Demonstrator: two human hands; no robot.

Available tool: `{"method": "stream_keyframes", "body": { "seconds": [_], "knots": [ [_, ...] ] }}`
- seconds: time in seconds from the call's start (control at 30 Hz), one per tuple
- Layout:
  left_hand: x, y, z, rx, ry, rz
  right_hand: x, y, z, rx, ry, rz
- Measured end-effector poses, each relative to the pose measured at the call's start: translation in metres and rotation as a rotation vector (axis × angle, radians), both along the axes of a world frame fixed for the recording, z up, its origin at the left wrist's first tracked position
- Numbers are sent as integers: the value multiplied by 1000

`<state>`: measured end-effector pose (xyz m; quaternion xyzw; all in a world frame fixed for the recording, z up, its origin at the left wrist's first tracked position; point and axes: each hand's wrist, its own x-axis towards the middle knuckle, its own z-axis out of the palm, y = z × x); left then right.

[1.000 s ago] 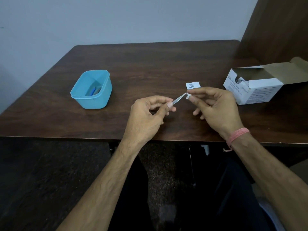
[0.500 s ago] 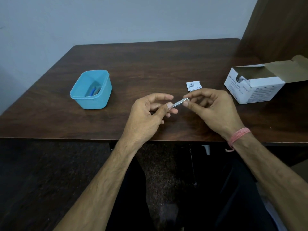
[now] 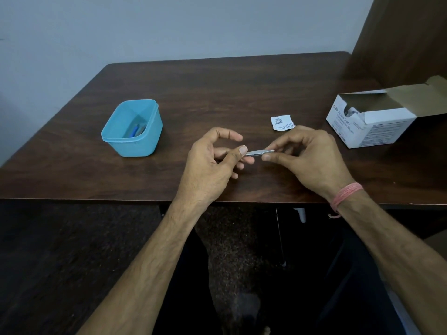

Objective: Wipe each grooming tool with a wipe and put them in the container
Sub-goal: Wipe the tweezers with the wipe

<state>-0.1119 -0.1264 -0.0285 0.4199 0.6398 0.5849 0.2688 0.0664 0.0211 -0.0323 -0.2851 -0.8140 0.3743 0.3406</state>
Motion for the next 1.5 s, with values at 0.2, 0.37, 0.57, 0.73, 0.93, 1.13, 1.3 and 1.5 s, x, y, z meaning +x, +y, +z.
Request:
{"method": "stream_keyframes", "body": {
  "seconds": [0.2, 0.37, 0.57, 0.73, 0.93, 1.13, 1.3, 1.5],
  "knots": [
    [-2, 0, 1, 0, -20, 12, 1, -5, 3, 3, -18, 8],
    [1, 0, 1, 10, -27, 34, 1, -7, 2, 47, -24, -54],
    [0, 2, 2, -2, -15, 36, 2, 0, 1, -61, 2, 33],
    [1, 3, 1, 7, -35, 60, 3, 2, 2, -119, 47, 152],
    [2, 3, 1, 1, -32, 46, 4, 5, -1, -86, 1, 170],
    [2, 3, 2, -42, 8, 7, 1, 4, -2, -2, -95, 167],
    [2, 3, 1, -55, 17, -5, 0, 0, -1, 96, -130, 155],
    [4, 5, 1, 22, -71, 50, -2, 4, -9, 111, -95, 3]
  ]
}}
